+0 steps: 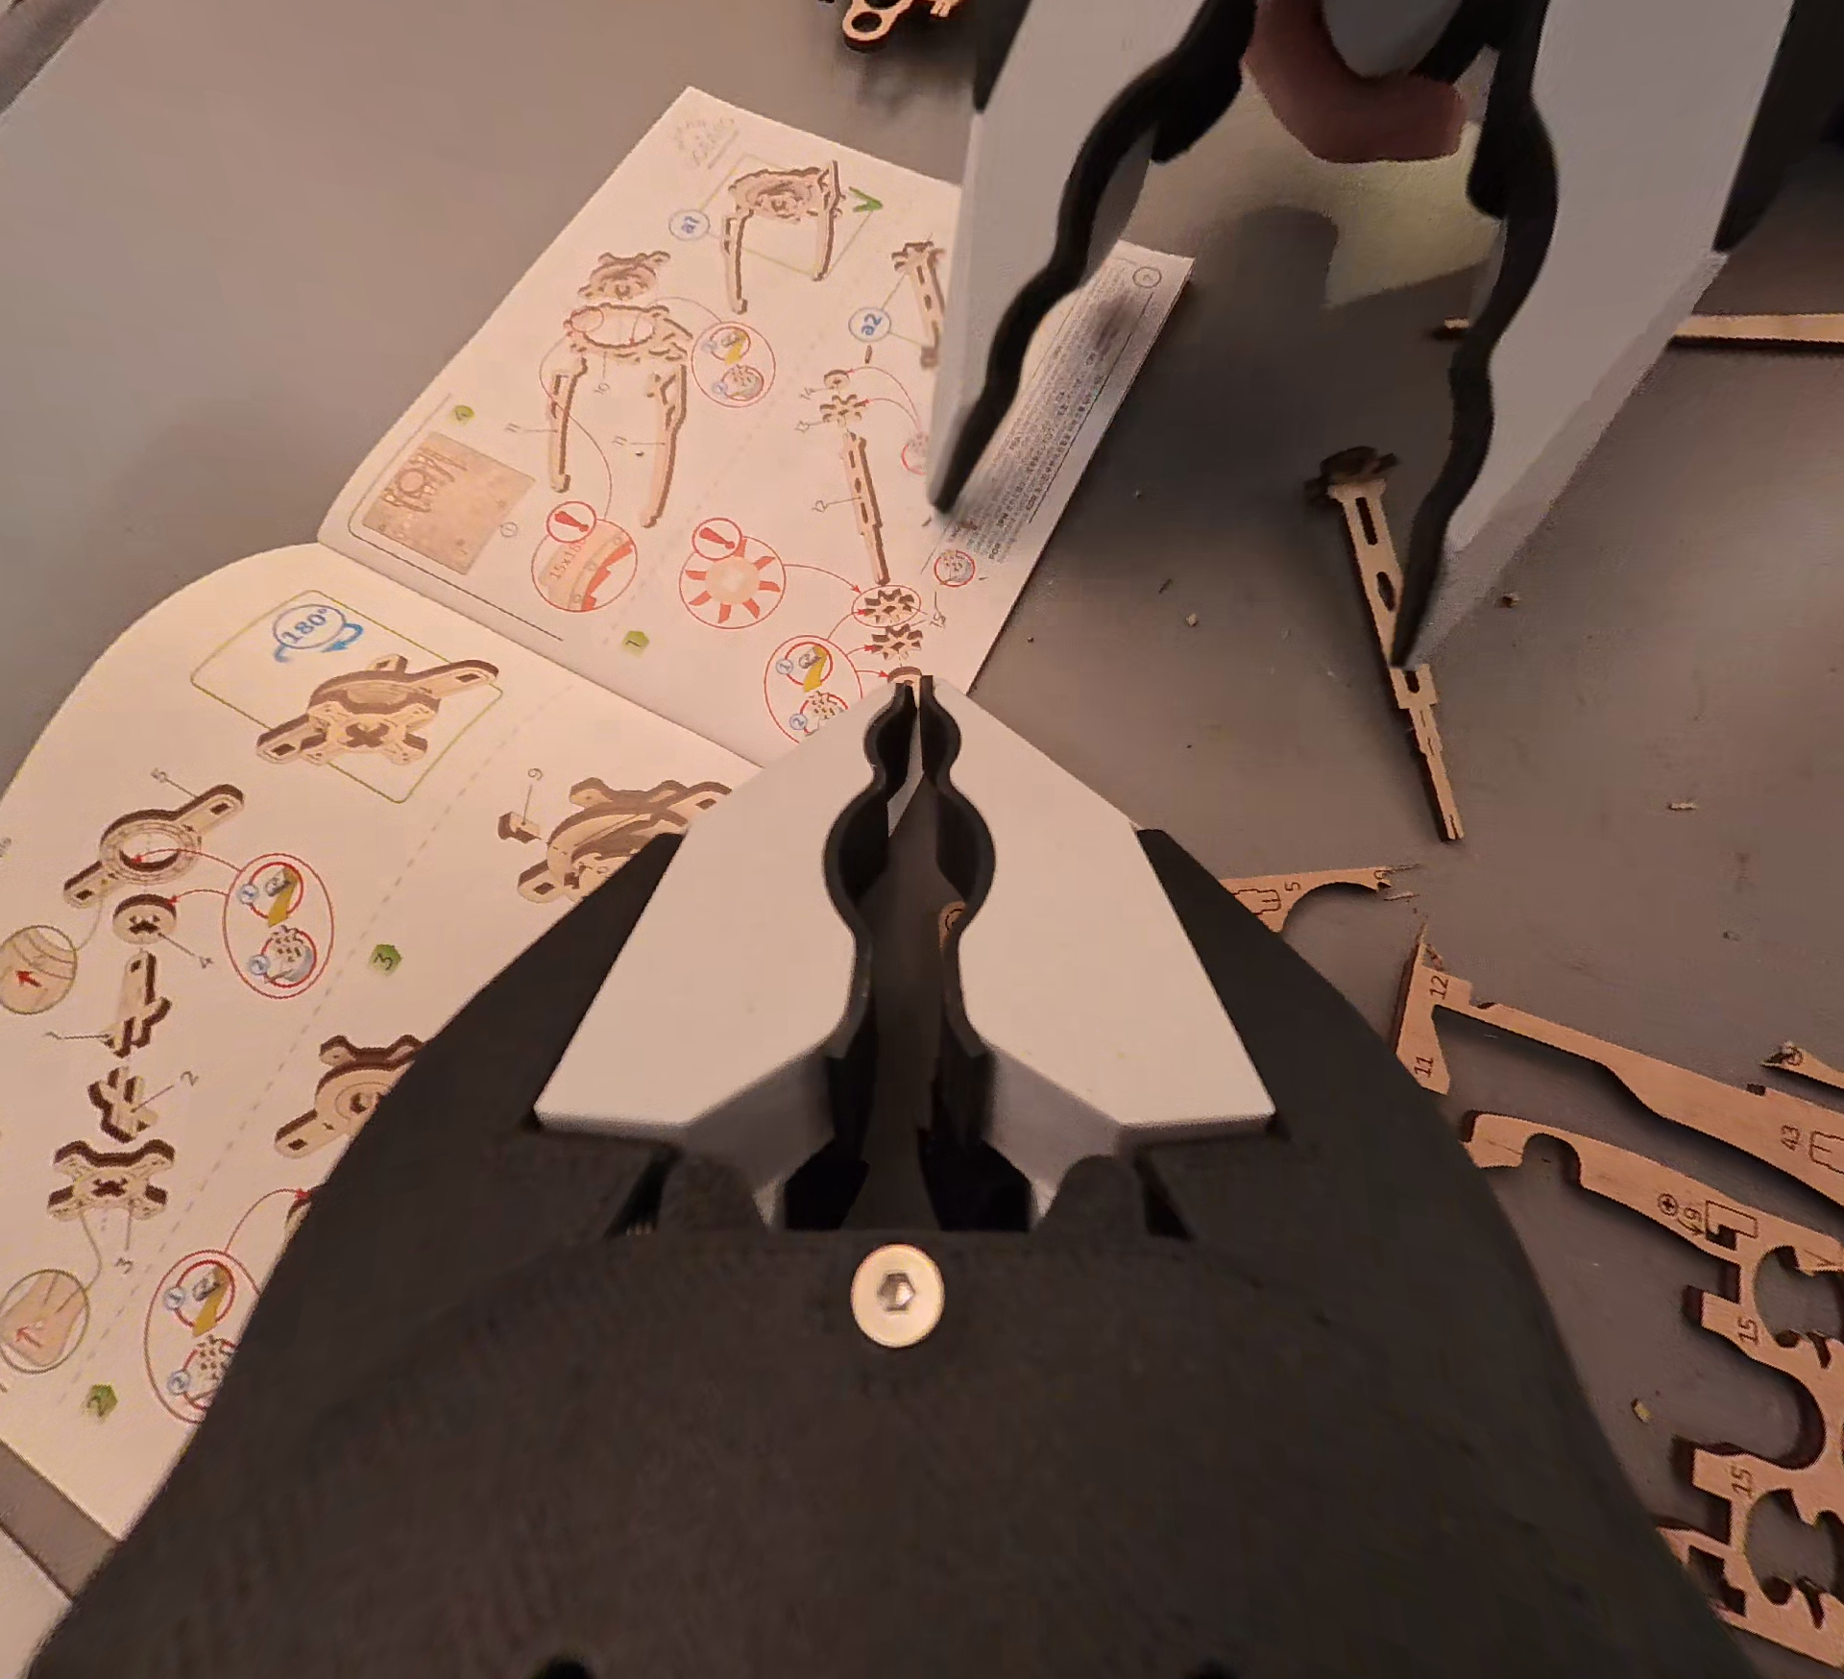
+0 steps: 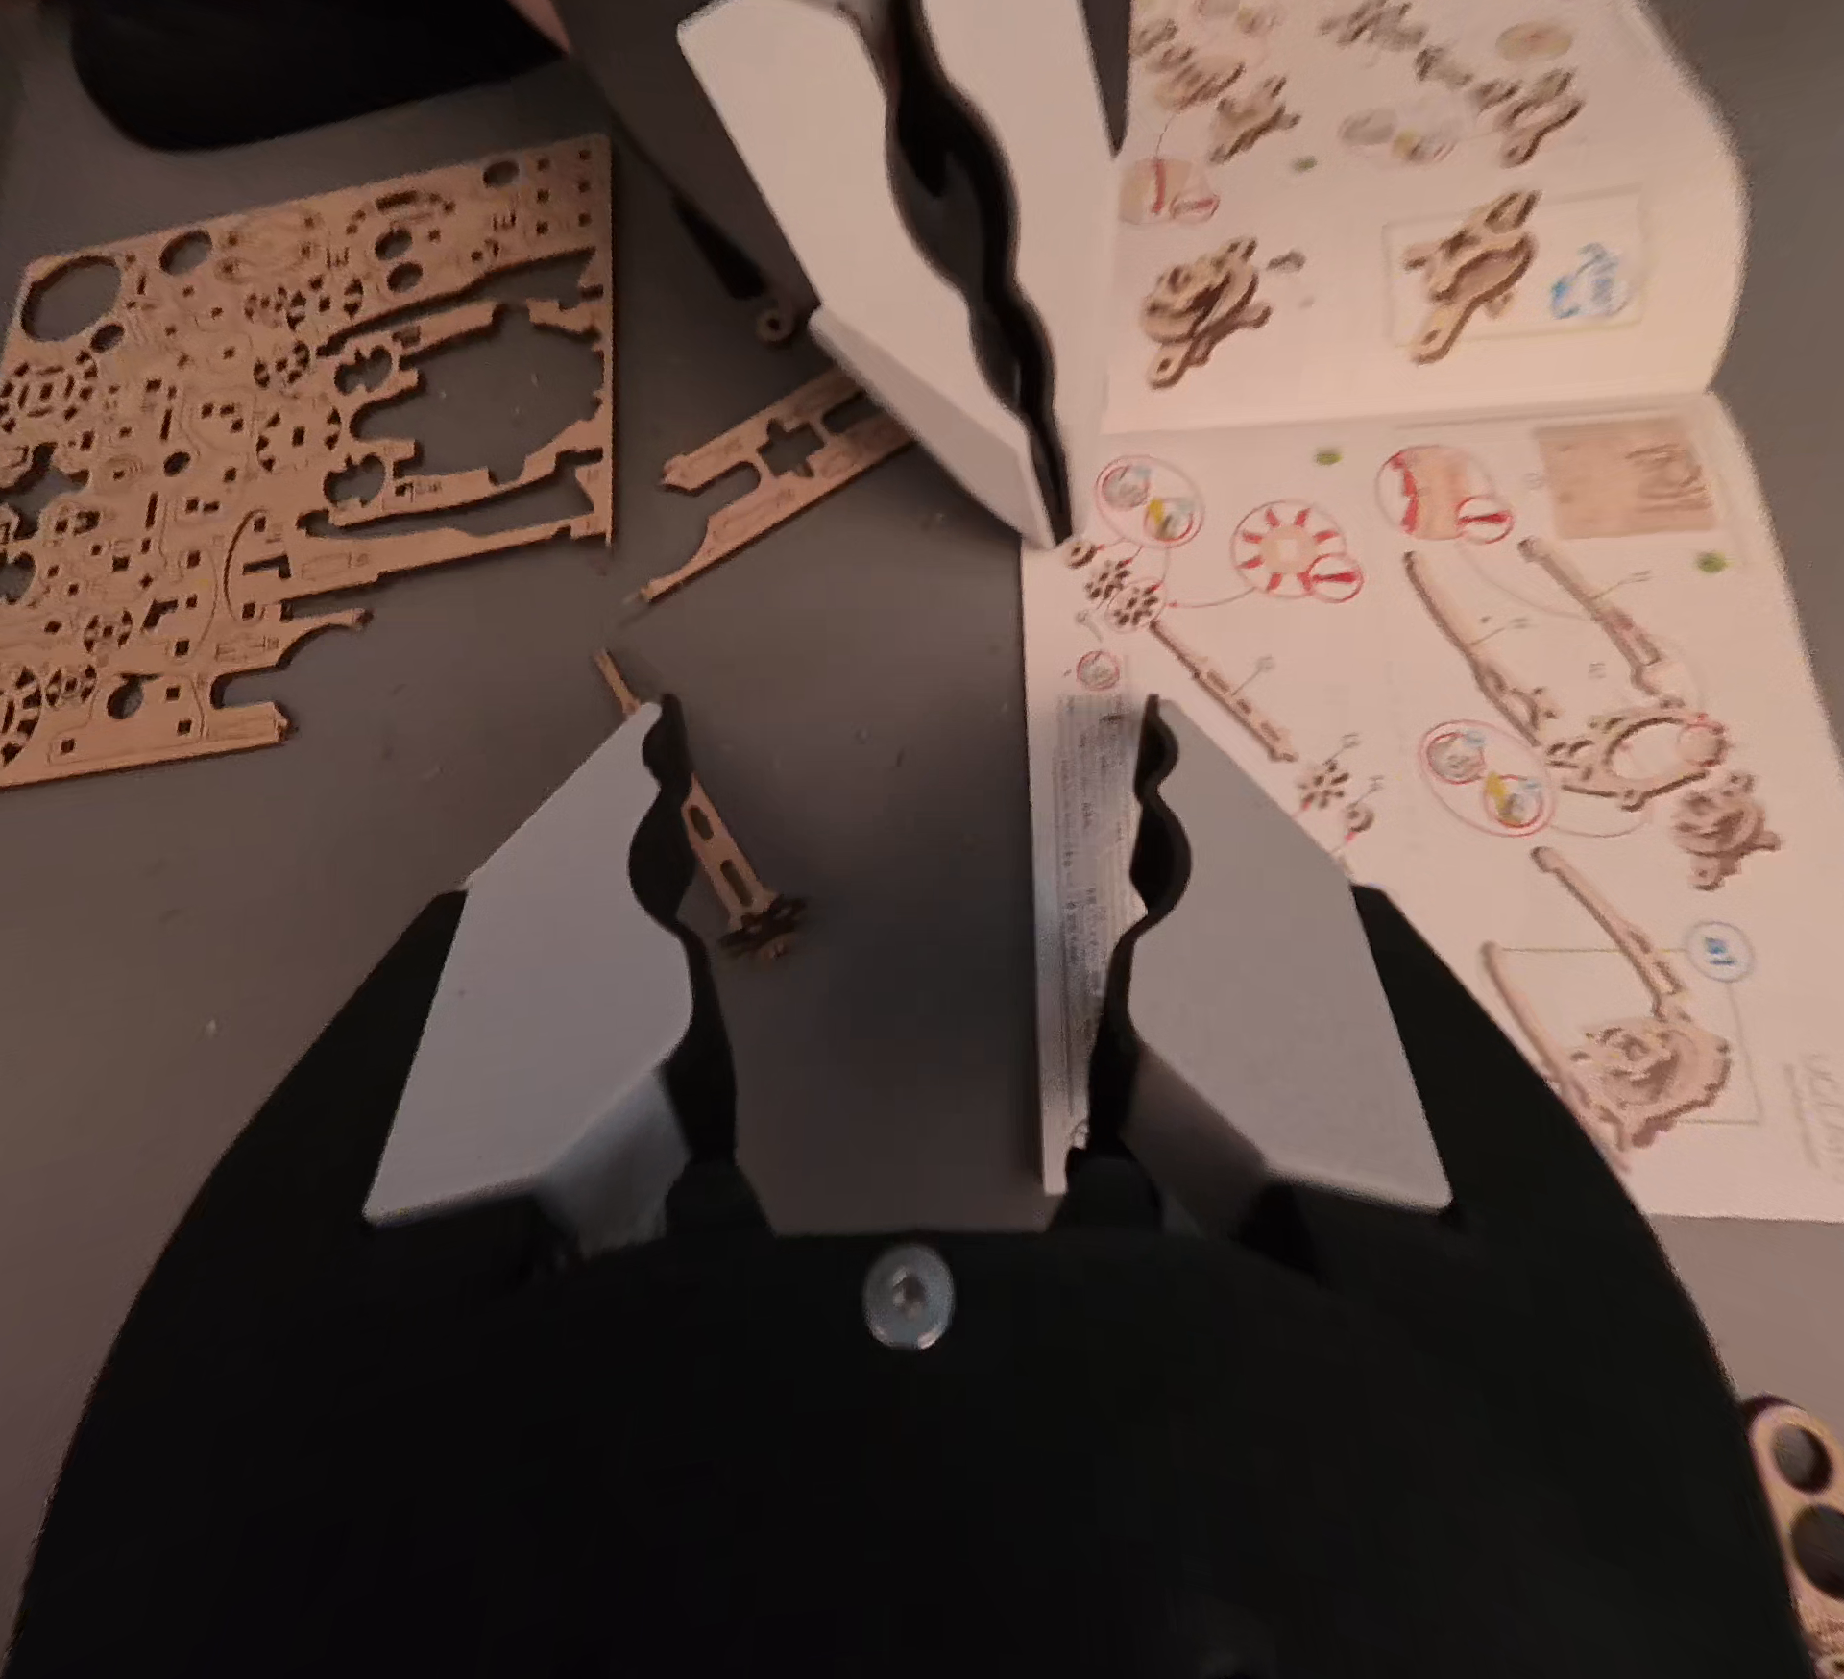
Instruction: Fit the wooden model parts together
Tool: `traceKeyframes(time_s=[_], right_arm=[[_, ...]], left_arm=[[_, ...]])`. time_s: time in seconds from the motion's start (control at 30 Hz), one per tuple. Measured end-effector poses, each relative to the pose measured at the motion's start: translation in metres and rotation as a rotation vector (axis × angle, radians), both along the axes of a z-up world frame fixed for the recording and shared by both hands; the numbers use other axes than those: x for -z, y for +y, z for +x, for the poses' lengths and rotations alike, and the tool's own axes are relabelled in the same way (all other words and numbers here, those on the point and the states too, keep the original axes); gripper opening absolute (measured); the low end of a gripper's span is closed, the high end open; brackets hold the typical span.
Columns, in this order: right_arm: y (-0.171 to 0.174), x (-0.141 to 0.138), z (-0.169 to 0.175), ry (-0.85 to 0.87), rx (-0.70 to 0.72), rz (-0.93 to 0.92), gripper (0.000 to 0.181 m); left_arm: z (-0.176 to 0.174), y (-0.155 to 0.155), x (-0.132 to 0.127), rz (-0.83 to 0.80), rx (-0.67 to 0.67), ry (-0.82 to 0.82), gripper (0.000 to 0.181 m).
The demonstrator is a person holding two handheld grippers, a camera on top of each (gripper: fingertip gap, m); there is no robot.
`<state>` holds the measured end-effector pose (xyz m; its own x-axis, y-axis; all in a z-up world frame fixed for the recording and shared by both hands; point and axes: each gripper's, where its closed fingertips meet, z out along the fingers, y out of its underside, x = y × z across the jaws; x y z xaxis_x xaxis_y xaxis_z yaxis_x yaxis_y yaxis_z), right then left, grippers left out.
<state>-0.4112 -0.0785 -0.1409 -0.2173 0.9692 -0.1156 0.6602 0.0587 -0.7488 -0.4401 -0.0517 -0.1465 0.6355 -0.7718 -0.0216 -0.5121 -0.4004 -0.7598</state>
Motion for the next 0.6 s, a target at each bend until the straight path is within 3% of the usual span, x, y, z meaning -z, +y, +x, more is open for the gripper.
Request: traceKeyframes(time_s=[0.13,0.33,0.53,0.6], right_arm=[[-0.022,-0.003,0.011,-0.004,-0.105,-0.056,0.08],[0.001,-0.006,-0.003,0.055,0.005,0.0,0.089],[-0.018,-0.001,0.006,0.005,-0.1,-0.023,0.083],[-0.011,-0.006,0.001,0.044,-0.063,-0.013,0.083]], left_arm=[[0.0,0.0,0.0,0.0,0.0,0.0,0.0],[0.0,0.0,0.0,0.0,0.0,0.0,0.0],[0.0,0.0,0.0,0.0,0.0,0.001,0.0],[0.0,0.0,0.0,0.0,0.0,0.001,0.0]])
